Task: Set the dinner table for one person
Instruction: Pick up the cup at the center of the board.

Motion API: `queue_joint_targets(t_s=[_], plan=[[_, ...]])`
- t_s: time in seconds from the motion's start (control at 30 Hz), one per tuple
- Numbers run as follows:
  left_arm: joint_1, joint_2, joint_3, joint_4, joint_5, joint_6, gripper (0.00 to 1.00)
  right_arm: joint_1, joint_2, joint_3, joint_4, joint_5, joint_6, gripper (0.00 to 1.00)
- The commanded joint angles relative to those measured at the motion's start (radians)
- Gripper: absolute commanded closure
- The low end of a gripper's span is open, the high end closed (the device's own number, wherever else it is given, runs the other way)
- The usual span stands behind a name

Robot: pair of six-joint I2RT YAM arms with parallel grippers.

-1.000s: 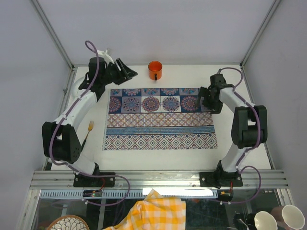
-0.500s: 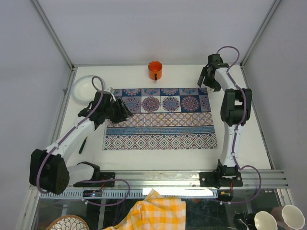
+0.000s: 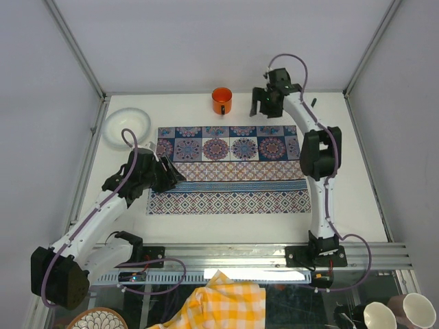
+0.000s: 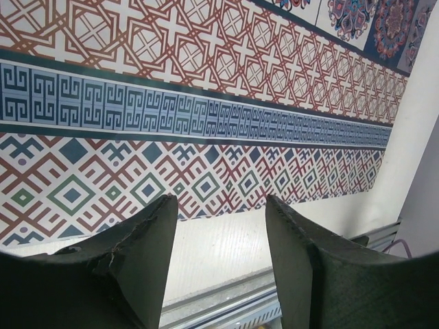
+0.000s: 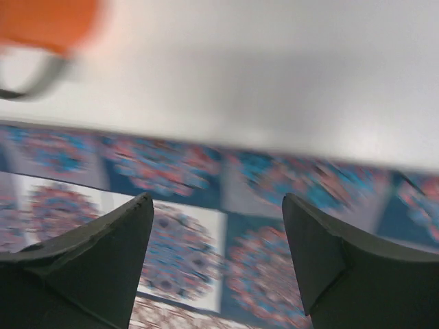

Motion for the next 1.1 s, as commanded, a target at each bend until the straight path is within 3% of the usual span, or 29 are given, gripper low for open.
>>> queue_joint_targets(t_s=[0.0,0.1,0.23,0.4,0.67,0.83,0.97,1.07], plan=[[-0.006,-0.011,-0.009,0.015,-0.002,-0.041,0.44,0.085,0.12,0.495,-0.105,-0.078,-0.054,0.22],[-0.008,-0.001,0.005,0.016,-0.004,-0.045,0.44,0.125,0.222,0.664,-0.153,-0.034,-0.075,0.22],[-0.008,-0.007,0.012,0.018,-0.005,-0.049,0.44,0.14,0.17,0.503,-0.036,-0.068,-0.093,0.23],[-0.008,0.002,0.006,0.02,0.002,-0.046,0.43,0.166,0.231,0.587,-0.111,-0.097,-0.143,0.32],[-0.008,-0.007,-0.022,0.035,0.01,-0.059,0.43,0.258,0.198,0.451,-0.062,0.042,-0.187,0.44],[-0.008,-0.013,-0.042,0.046,0.013,-0.067,0.43,0.35,0.154,0.302,0.091,0.198,-0.207,0.47],[-0.008,-0.027,-0.051,0.048,0.017,-0.074,0.43,0.396,0.155,0.267,0.183,0.296,-0.236,0.42],[-0.008,-0.047,-0.059,0.047,0.015,-0.078,0.43,0.415,0.134,0.197,0.282,0.369,-0.255,0.23]])
